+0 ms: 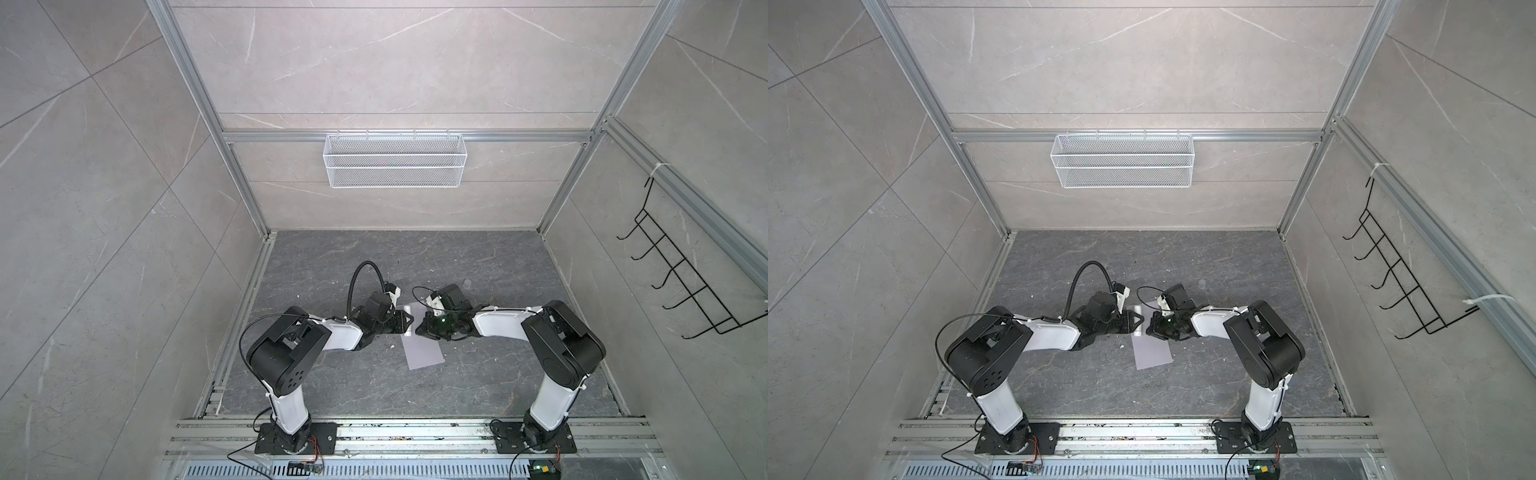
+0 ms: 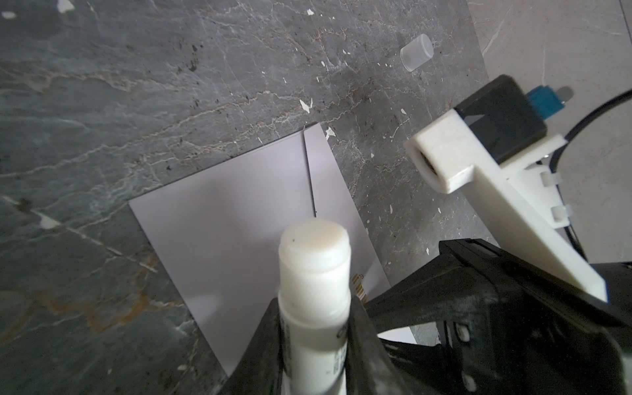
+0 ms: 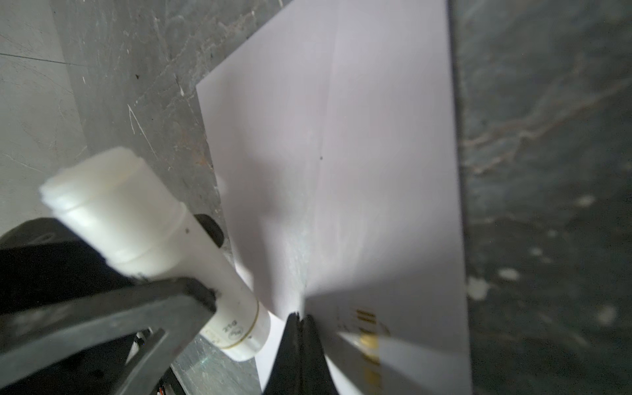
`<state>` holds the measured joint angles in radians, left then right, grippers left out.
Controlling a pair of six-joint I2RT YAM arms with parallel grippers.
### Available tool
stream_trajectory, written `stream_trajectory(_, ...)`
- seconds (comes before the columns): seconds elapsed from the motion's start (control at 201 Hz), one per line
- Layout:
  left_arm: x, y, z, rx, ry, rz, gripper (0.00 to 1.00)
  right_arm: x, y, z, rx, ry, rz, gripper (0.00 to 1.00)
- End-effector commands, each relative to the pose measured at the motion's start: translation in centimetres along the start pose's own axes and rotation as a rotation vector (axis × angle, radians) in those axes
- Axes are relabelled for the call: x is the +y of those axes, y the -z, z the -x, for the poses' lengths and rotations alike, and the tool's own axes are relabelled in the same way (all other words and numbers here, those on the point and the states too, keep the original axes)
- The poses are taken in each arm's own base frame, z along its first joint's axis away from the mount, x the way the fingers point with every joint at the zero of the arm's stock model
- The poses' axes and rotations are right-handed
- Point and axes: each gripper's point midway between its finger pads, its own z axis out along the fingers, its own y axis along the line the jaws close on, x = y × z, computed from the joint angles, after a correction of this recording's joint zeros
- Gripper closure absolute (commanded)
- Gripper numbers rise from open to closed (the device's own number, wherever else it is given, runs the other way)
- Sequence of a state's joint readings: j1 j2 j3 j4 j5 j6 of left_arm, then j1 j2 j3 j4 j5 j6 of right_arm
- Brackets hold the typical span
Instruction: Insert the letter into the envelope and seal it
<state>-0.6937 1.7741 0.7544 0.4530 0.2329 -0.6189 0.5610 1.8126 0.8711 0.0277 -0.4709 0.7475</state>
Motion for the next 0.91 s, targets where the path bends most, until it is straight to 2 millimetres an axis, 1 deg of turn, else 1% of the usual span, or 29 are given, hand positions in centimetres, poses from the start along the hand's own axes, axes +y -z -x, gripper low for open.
stream_trajectory(0.0, 0.6, -0.4, -0.1, -0.012, 0.000, 0.020, 1.00, -3.6, -0.9, -1.5, 0.046, -0.047, -0.147, 1.00)
stream_trajectory(0.12, 0.7, -0.3, -0.1, -0.013, -0.001, 0.025, 1.00, -3.6, -0.4, -0.8, 0.037, -0.019, -0.180, 1.00)
stream_trajectory(0.398, 0.8, -0.3, -0.1, -0.015, -0.005, 0.028, 1.00, -2.8, 0.1, 1.2, 0.019, 0.005, -0.181, 1.00)
stream_trajectory(0.747, 0.7, -0.1, 0.0, -0.017, -0.010, 0.031, 1.00, -2.3, -0.3, 4.7, 0.003, 0.005, -0.175, 1.00)
stream_trajectory(0.901, 0.7, -0.1, 0.0, -0.017, -0.011, 0.034, 1.00, -2.5, -0.6, 5.0, 0.011, 0.000, -0.179, 1.00)
